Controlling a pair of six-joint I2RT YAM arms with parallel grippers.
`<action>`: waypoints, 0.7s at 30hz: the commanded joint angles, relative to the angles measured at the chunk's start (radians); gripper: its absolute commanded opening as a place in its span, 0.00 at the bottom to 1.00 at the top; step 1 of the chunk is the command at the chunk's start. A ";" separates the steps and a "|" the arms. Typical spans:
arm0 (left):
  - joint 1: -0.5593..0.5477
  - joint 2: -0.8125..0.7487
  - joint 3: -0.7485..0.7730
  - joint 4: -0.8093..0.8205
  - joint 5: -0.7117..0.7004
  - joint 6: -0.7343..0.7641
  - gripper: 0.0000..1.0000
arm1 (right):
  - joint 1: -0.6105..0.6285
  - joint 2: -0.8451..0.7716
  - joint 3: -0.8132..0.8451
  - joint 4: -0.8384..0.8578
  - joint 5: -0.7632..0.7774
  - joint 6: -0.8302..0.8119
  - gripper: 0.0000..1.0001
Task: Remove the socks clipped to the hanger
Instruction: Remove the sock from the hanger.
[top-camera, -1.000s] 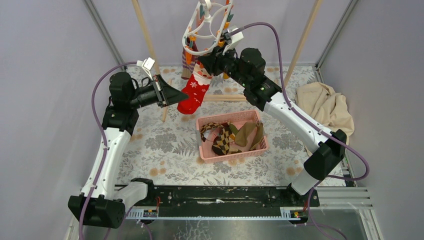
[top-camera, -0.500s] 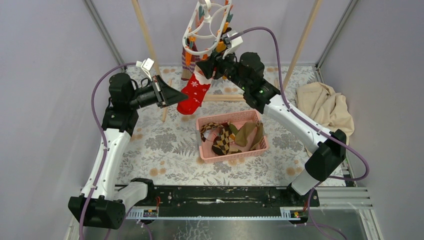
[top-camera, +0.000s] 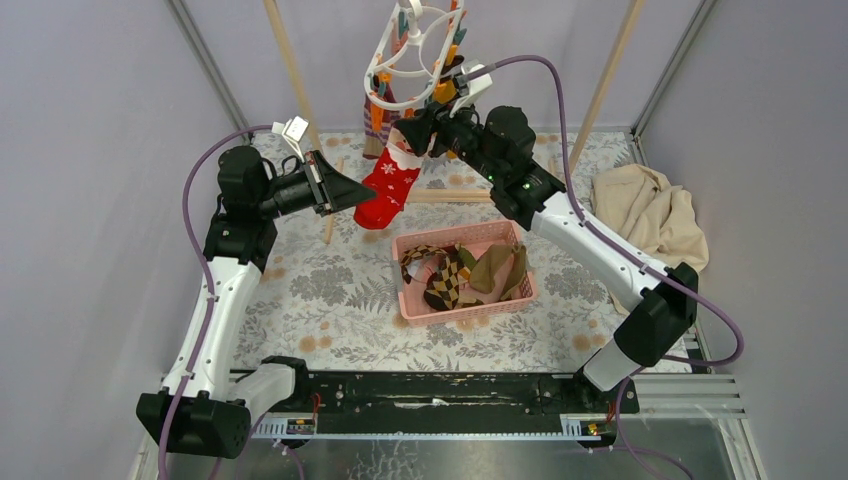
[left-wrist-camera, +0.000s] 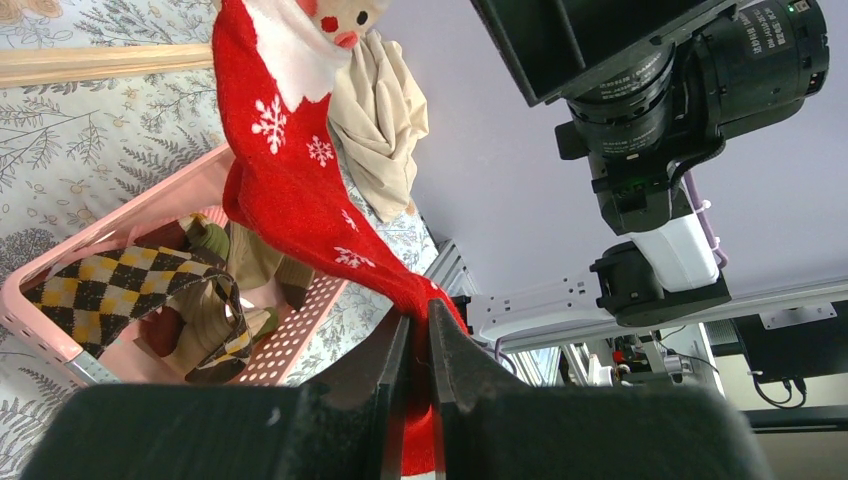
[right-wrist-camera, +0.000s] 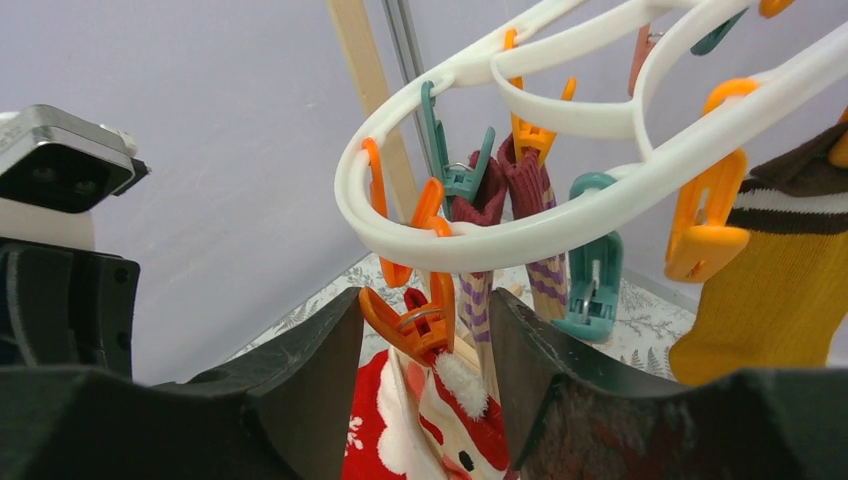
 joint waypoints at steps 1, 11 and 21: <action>0.010 -0.011 -0.001 0.048 0.031 -0.010 0.17 | 0.007 -0.062 0.002 0.080 0.017 -0.007 0.54; 0.010 -0.011 0.002 0.045 0.030 -0.010 0.17 | 0.006 -0.046 0.024 0.064 -0.005 -0.011 0.26; 0.010 -0.013 -0.001 0.044 0.029 -0.010 0.17 | 0.006 -0.037 0.037 0.040 -0.002 -0.017 0.10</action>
